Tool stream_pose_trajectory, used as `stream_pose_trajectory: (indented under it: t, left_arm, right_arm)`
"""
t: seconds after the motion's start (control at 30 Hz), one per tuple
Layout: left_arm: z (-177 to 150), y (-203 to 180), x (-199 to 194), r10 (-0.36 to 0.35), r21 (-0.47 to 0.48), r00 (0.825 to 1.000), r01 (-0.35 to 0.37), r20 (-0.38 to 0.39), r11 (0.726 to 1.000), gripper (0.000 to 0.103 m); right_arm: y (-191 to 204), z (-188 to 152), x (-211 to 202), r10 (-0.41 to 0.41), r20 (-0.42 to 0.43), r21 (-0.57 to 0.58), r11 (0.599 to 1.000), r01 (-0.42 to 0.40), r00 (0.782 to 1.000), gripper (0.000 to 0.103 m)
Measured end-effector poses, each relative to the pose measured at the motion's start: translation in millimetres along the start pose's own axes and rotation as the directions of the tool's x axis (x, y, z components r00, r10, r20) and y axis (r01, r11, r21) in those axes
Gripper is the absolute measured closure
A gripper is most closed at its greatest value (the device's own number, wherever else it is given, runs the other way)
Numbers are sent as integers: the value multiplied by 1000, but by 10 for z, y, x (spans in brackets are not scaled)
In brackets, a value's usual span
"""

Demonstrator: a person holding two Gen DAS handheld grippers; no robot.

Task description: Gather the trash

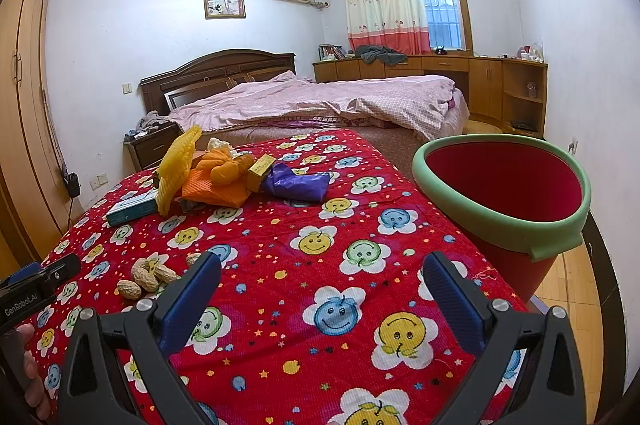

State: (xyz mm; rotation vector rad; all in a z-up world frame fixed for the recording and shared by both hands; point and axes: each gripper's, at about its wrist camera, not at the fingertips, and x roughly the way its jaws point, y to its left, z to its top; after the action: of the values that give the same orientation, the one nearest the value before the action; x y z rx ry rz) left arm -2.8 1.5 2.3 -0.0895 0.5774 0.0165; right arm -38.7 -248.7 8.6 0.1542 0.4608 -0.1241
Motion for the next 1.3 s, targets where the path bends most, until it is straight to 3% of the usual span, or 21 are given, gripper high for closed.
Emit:
stream_pose_trajectory:
  t: [0.87, 1.3]
  left_arm:
    - [16, 13, -2, 0, -6, 1000, 0, 0, 1000, 6]
    - [111, 38, 81, -36, -5, 996, 36, -77, 999, 6]
  right_arm:
    - [2, 7, -9, -1, 3, -1, 1000, 1, 1000, 0]
    - [-22, 31, 51, 16, -42, 3, 1000, -16, 999, 0]
